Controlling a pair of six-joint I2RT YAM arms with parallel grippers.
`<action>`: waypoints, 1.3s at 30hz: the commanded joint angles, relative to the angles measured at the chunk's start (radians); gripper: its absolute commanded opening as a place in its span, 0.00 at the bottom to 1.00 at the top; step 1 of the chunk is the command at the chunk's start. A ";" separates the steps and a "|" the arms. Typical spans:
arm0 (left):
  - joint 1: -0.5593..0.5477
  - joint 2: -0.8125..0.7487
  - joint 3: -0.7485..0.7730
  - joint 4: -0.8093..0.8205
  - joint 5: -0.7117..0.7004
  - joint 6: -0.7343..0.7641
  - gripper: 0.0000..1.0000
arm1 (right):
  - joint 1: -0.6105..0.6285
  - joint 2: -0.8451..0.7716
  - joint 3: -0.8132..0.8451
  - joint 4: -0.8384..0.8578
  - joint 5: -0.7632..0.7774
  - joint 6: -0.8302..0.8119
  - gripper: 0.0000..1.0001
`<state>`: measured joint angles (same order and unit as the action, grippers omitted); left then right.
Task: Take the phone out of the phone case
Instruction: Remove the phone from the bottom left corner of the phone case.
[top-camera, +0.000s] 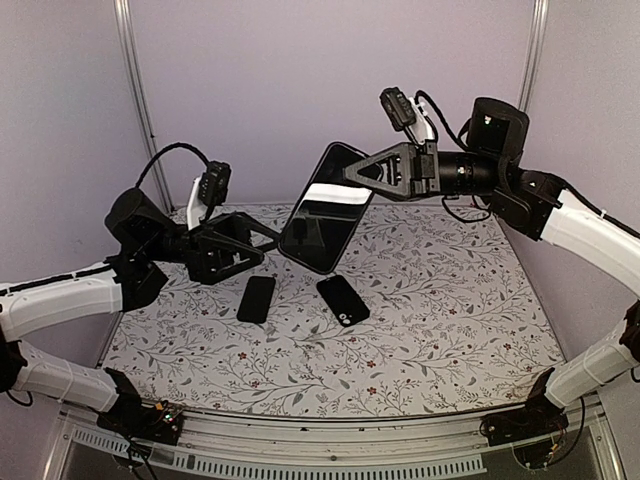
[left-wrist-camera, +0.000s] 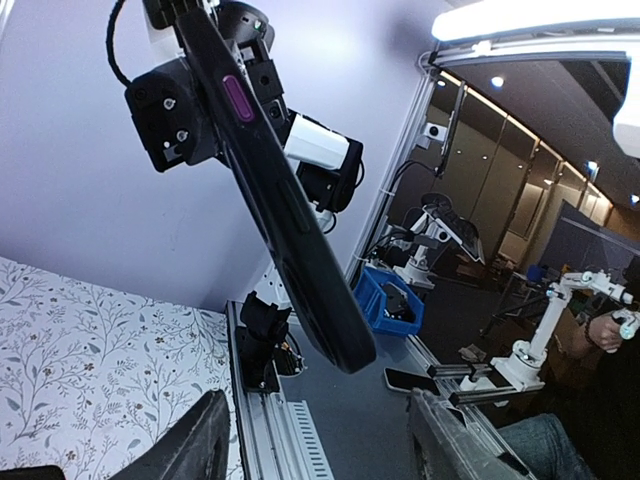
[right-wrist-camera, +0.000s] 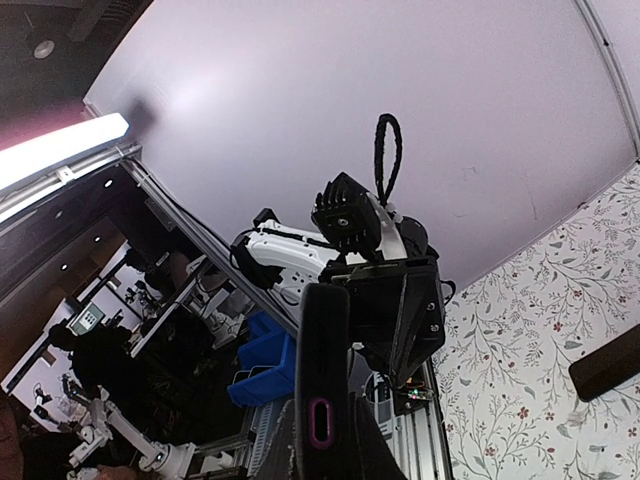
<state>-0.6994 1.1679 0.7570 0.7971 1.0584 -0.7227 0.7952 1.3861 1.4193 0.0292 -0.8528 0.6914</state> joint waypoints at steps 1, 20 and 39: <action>-0.035 0.027 0.031 0.065 -0.009 -0.009 0.60 | -0.005 0.004 0.026 0.102 -0.027 0.040 0.00; -0.078 0.063 0.072 0.083 -0.022 -0.003 0.46 | -0.001 0.004 -0.005 0.129 -0.034 0.057 0.00; -0.083 0.073 0.090 0.116 -0.017 -0.010 0.27 | 0.020 0.014 -0.026 0.244 -0.082 0.114 0.00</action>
<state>-0.7731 1.2385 0.8196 0.8742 1.0466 -0.7292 0.8028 1.3979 1.4010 0.1173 -0.8795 0.7479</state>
